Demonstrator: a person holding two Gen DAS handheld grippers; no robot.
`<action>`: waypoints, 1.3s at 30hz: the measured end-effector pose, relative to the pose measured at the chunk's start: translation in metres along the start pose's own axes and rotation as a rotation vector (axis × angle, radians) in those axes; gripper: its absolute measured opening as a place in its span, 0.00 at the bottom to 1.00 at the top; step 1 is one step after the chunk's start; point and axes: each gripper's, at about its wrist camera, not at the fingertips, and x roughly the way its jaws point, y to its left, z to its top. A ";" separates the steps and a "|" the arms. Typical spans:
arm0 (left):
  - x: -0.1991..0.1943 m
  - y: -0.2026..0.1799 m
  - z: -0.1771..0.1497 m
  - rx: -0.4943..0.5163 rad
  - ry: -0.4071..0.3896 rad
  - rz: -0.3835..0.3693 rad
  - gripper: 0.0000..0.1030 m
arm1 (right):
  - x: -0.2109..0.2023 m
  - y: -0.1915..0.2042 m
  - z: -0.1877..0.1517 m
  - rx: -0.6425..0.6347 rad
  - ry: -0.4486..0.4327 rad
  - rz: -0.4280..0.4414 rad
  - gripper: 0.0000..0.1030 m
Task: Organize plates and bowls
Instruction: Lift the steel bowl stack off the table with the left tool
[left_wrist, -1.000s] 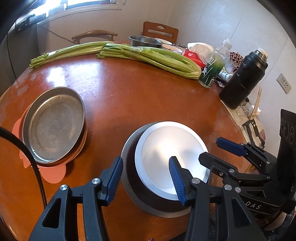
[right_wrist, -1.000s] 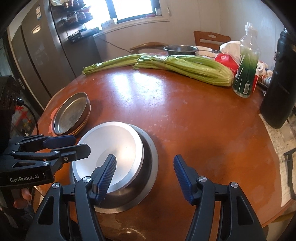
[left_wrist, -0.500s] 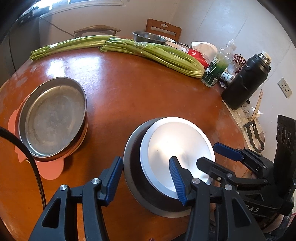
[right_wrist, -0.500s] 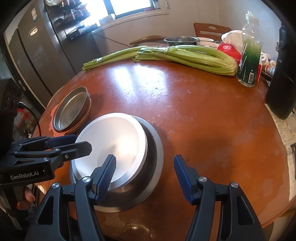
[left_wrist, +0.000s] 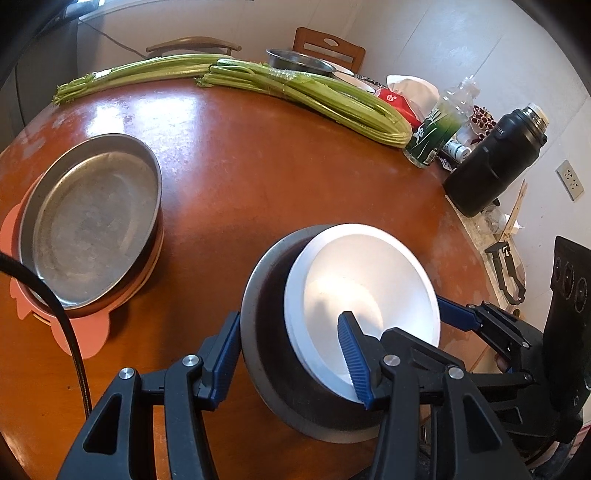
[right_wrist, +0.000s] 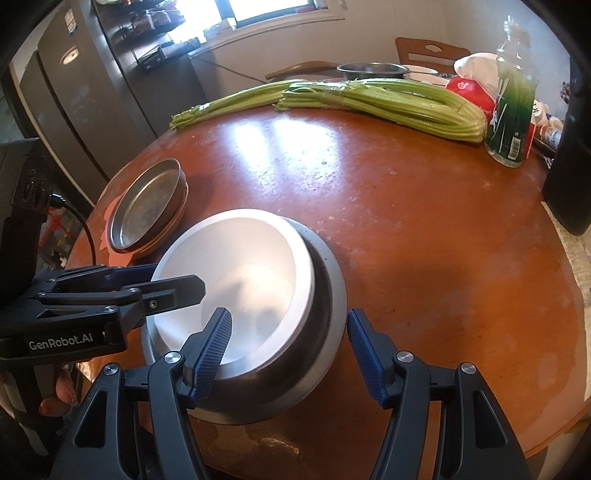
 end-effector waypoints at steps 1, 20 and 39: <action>0.001 -0.001 0.000 0.003 0.001 0.002 0.51 | 0.001 0.000 0.000 -0.001 0.003 0.000 0.65; 0.011 -0.001 0.001 0.006 0.031 -0.011 0.51 | 0.011 -0.002 -0.003 0.043 0.035 0.046 0.66; -0.004 -0.011 0.007 0.028 -0.015 -0.003 0.51 | -0.002 -0.003 0.001 0.048 0.004 0.055 0.66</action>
